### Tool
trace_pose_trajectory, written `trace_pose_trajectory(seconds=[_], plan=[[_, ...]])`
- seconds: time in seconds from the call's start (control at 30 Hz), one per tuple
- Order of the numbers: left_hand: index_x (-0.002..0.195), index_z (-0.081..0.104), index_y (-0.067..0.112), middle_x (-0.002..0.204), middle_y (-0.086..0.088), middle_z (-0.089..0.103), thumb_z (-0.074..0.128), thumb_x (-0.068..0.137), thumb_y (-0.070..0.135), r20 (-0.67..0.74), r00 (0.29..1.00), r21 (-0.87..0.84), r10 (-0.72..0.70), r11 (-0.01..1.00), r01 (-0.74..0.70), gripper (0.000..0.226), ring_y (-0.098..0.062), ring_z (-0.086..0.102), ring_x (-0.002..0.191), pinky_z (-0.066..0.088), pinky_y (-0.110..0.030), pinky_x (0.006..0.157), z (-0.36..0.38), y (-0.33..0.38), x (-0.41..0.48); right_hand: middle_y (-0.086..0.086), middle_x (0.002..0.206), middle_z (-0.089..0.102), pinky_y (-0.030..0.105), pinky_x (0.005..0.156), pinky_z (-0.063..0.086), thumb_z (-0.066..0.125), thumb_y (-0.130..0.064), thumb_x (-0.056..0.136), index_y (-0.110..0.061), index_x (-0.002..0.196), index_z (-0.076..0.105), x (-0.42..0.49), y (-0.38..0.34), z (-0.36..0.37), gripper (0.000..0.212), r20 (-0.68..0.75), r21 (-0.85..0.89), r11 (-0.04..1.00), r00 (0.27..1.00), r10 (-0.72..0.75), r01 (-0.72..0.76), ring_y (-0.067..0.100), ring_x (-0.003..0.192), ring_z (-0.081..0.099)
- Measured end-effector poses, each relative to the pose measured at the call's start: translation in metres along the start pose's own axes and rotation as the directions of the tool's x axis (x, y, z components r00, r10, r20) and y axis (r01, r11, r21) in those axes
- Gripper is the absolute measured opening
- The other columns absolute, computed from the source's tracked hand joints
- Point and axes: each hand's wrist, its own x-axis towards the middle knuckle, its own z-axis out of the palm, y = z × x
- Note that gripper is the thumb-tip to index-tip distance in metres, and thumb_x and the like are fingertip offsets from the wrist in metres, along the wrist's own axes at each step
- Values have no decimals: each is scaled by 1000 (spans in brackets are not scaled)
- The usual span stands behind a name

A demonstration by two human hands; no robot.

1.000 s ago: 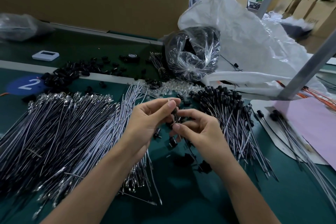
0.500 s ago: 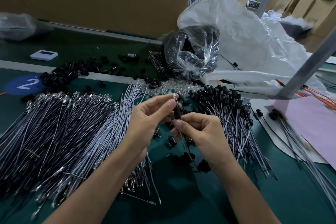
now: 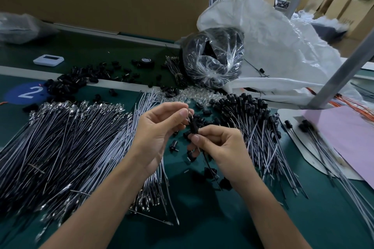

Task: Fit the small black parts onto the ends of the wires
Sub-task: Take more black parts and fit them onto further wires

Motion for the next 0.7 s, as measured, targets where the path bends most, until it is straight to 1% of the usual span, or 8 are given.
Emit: trace_pose_trajectory(seconds=[0.1,0.23,0.33,0.47,0.6,0.7], plan=[[82,79,17,86,-2,76,87,63,23,10,1000,11,17,1000,-17,21,-9,69,76,54,-19,68,0,0,0,10,74,75,30,68,59,71,-7,85,-8,84,74,-1,1,0,4,-8,13,1000,1000,0,0,25,64,71],[79,78,18,80,-2,74,88,56,27,-2,999,5,37,999,-37,26,-11,69,75,55,-21,68,0,0,0,9,74,75,33,69,60,72,-7,84,-9,83,74,0,1,1,4,-20,3,1000,1000,0,0,27,65,71],[77,79,17,76,-2,74,85,55,23,-41,998,4,36,999,-36,24,-11,69,72,56,-21,68,1,0,0,9,73,75,28,65,58,71,-4,84,-10,82,74,0,1,2,7,-15,20,1000,1000,0,0,23,64,71],[80,81,16,77,-4,75,84,55,22,-65,998,1,20,1000,-20,26,-11,71,72,56,-19,66,3,1,0,8,72,74,22,63,56,71,-4,84,-10,80,74,0,1,3,8,3,56,998,1000,2,-2,19,64,71],[85,81,18,78,-4,76,84,53,22,-71,997,11,15,1000,-14,32,-11,72,73,56,-18,67,3,1,0,10,74,75,21,64,56,69,-3,85,-2,84,73,-1,1,2,4,-2,74,997,1000,-2,2,17,68,72],[81,81,17,80,-5,77,84,53,24,-65,998,31,21,999,-19,29,-12,73,75,56,-18,66,3,1,0,10,74,75,21,64,55,70,-3,85,1,86,72,0,2,2,5,-4,59,998,1000,2,-2,16,69,72]])
